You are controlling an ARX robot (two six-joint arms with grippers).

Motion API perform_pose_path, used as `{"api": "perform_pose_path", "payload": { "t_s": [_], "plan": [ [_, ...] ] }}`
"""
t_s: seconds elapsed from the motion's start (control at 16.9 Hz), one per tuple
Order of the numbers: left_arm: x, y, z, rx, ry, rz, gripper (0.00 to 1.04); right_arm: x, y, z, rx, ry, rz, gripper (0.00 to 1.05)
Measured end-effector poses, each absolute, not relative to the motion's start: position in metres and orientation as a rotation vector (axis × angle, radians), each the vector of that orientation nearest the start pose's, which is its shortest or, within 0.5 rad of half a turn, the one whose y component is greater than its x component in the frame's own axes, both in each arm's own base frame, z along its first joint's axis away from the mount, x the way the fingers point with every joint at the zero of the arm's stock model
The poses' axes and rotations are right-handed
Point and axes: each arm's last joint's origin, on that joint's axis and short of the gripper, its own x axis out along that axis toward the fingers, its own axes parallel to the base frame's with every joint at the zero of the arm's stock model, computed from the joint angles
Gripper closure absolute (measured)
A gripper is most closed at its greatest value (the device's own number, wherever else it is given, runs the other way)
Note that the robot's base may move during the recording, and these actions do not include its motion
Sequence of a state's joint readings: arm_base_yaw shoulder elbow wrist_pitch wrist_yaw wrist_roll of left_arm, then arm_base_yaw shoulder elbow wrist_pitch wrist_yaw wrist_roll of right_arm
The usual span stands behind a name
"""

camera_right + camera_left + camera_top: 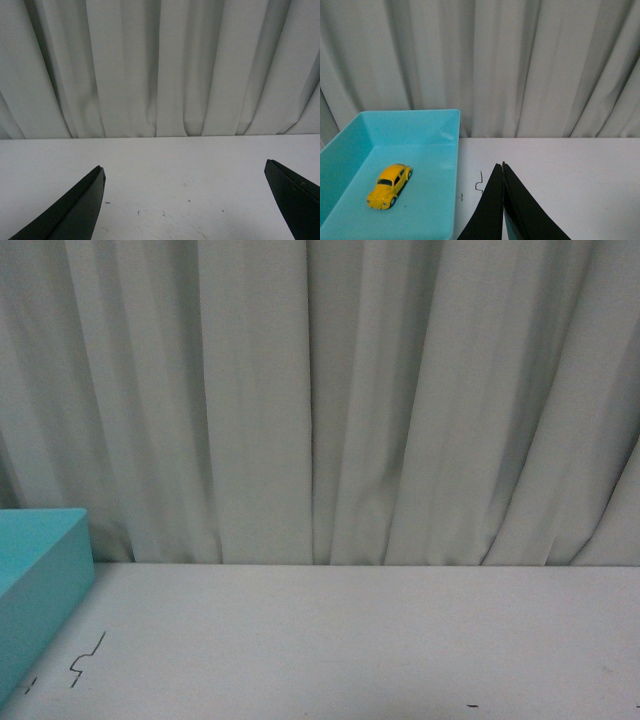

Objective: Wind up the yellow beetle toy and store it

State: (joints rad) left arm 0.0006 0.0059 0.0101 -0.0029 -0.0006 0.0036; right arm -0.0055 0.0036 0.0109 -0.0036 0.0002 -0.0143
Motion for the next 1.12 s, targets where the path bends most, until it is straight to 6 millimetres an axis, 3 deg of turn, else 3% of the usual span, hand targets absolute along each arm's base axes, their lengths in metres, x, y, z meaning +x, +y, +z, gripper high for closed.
{"api": "perform_pose_path", "payload": {
  "t_s": [0.18,0.35,0.77,1.12],
  "plan": [
    [0.0974,0.0001,0.1662,0.003,-0.001,0.001,0.99,0.0973,-0.0005,0.1665,-0.015,-0.003,-0.006,0.07],
    [0.0974,0.0001,0.1662,0.003,-0.001,0.001,0.61,0.0973,-0.0005,0.1666,-0.014,-0.004,-0.006,0.07],
    [0.0975,0.0001,0.1662,0.003,-0.001,0.001,0.06,0.0973,-0.0005,0.1666,-0.015,-0.004,-0.006,0.07],
    [0.0975,0.0001,0.1662,0.003,-0.001,0.001,0.07,0.0973,-0.0005,0.1665,-0.015,-0.003,-0.006,0.07]
  ]
}}
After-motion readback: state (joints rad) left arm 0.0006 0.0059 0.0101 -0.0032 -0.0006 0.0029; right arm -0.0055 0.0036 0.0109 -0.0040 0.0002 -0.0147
